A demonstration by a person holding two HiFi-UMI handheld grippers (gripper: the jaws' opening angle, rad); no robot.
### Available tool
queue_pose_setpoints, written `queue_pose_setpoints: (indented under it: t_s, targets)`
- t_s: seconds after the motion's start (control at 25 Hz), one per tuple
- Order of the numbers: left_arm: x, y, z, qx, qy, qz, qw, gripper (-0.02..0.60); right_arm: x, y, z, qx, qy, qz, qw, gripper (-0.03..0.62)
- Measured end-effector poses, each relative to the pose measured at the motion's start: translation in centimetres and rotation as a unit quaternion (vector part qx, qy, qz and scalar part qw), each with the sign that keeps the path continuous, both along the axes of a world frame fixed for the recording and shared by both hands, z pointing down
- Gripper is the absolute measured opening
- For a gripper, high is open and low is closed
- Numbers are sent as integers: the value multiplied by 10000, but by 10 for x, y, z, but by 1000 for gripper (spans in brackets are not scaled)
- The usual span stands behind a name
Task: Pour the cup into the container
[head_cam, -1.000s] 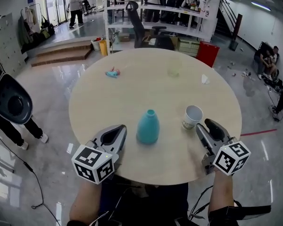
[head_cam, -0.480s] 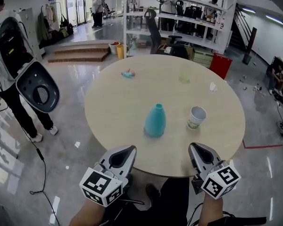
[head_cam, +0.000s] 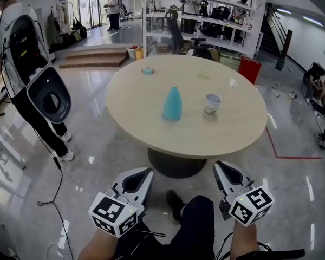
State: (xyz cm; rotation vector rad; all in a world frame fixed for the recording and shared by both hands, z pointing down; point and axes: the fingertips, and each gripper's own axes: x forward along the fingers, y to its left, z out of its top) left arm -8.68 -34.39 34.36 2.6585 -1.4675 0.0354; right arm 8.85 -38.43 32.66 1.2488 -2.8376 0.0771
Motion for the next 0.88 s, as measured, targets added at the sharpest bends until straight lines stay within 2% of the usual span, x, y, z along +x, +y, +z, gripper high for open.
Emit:
queue_pose_setpoints:
  t_s: [0.36, 0.64, 0.88]
  targets:
    - [38, 156, 13, -72, 78, -206, 9997, -8, 37, 153, 6, 60, -29, -165, 9998, 9]
    - [85, 291, 4, -56, -32, -37, 10000, -8, 75, 285, -11, 114, -66, -101, 9999, 9]
    - [91, 406, 13, -142, 46, -173, 9997, -8, 82, 395, -7, 65, -56, -201, 9998, 9]
